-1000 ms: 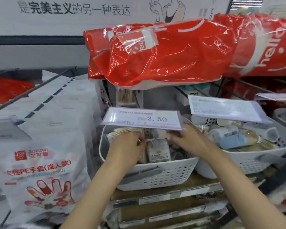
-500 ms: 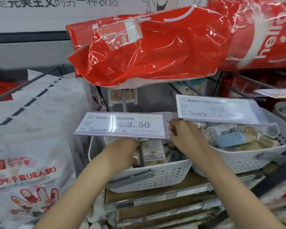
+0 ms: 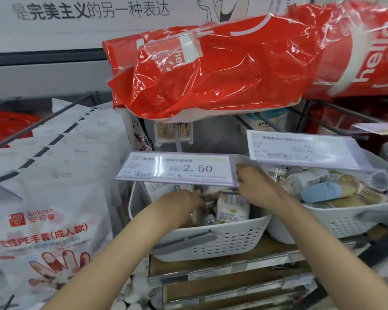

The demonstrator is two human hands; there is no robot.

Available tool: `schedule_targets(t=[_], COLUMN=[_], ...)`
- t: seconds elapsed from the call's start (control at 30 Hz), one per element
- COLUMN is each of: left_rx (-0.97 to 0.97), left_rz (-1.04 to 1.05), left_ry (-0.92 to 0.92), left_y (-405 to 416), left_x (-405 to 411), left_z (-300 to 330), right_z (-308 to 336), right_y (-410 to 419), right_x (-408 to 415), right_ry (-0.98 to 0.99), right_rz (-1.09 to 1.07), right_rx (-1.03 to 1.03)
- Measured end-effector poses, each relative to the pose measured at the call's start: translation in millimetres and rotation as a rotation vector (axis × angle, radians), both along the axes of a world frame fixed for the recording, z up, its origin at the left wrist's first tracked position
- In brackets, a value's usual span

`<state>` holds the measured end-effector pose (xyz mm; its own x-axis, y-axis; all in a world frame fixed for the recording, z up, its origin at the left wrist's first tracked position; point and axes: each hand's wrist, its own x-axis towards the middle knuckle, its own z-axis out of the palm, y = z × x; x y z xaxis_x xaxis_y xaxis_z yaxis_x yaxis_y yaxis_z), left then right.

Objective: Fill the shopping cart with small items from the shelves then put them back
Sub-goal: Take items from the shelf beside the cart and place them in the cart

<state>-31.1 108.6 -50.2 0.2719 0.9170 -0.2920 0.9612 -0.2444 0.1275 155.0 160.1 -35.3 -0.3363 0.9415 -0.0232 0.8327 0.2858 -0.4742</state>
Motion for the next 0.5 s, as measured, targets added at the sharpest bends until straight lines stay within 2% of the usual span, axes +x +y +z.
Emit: schedule_targets(t=[0.07, 0.13, 0.23, 0.33, 0.5], left_rx=[0.069, 0.120, 0.081, 0.079, 0.089], left_rz=[0.019, 0.003, -0.044, -0.107, -0.167], left_ry=[-0.029, -0.003, 0.056, 0.224, 0.433], left_y=[-1.5, -1.4, -2.0, -3.3, 2.9], left_x=[-0.7, -1.6, -1.2, 4.4, 12.5], left_z=[5.0, 6.6, 3.7, 4.7, 7.1], right_z=[2.6, -0.5, -9.5, -8.3, -10.0], right_y=[2.0, 7.9, 18.8, 24.1, 44.3], right_x=[1.2, 1.1, -2.4, -7.1, -14.5], right_ry=[0.152, 0.135, -0.013, -0.222, -0.516], right_rz=[0.020, 0.052, 0.036, 0.056, 0.238], right_rx=[-0.028, -0.047, -0.124, -0.139, -0.185])
